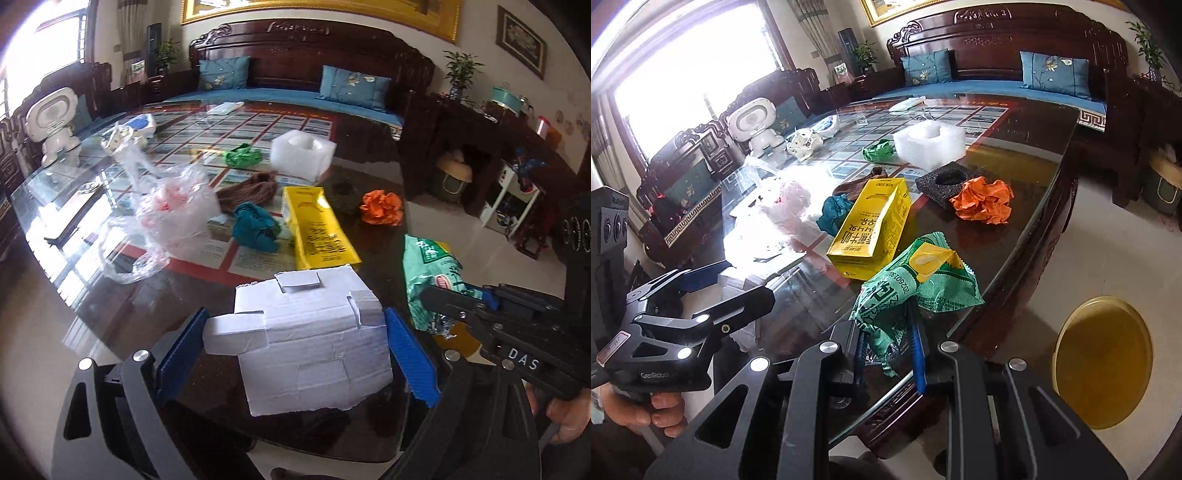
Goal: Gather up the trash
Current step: 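Carry both items over the yellow bucket and open both grippers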
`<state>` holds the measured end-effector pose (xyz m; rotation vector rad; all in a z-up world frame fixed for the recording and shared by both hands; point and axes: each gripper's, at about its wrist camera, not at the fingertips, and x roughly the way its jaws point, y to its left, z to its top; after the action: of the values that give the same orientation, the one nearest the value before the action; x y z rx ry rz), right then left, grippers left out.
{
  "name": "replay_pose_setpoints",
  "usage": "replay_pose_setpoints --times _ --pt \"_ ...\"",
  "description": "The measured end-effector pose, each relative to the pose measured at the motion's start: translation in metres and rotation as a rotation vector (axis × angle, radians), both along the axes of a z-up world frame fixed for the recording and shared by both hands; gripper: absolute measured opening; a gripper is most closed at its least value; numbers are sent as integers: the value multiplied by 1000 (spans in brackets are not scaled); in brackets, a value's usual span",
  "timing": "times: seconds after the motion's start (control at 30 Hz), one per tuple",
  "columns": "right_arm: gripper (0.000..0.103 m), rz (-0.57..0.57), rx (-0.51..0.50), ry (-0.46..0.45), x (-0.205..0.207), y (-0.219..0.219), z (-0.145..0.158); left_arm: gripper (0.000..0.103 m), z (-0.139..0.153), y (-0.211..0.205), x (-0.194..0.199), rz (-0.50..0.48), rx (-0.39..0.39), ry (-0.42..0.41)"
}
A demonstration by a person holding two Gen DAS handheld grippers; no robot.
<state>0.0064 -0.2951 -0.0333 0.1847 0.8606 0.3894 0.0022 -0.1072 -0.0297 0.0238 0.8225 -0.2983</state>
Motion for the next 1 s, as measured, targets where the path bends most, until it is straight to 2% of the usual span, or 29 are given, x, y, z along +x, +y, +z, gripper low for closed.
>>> replay_pose_setpoints --times 0.27,0.4,0.5,0.63,0.7,0.73,0.77,0.83,0.93,1.0 --pt "20 -109 -1 -9 -2 -74 8 94 10 -90 22 -206 21 -15" --pt "20 -210 -54 -3 -4 -126 4 94 3 -152 39 -335 37 12" --pt "20 -289 -117 35 -2 -165 -10 94 -11 -202 55 -434 45 56" --pt "20 -356 -169 154 10 -216 -52 94 -34 -262 72 -537 63 130" --pt "25 -367 -182 220 20 -238 -78 94 -46 -287 79 -568 73 171" --pt "32 -370 -191 247 25 -246 -90 94 -53 -298 82 -575 83 189" --pt "46 -364 -209 279 31 -252 -104 94 -58 -309 84 -579 98 201" --pt "58 -370 -241 325 38 -263 -127 94 -70 -327 88 -584 120 221" --pt "58 -392 -227 371 42 -280 -150 94 -88 -348 93 -585 146 272" --pt "58 -429 -199 373 38 -294 -154 94 -98 -359 96 -590 161 296"
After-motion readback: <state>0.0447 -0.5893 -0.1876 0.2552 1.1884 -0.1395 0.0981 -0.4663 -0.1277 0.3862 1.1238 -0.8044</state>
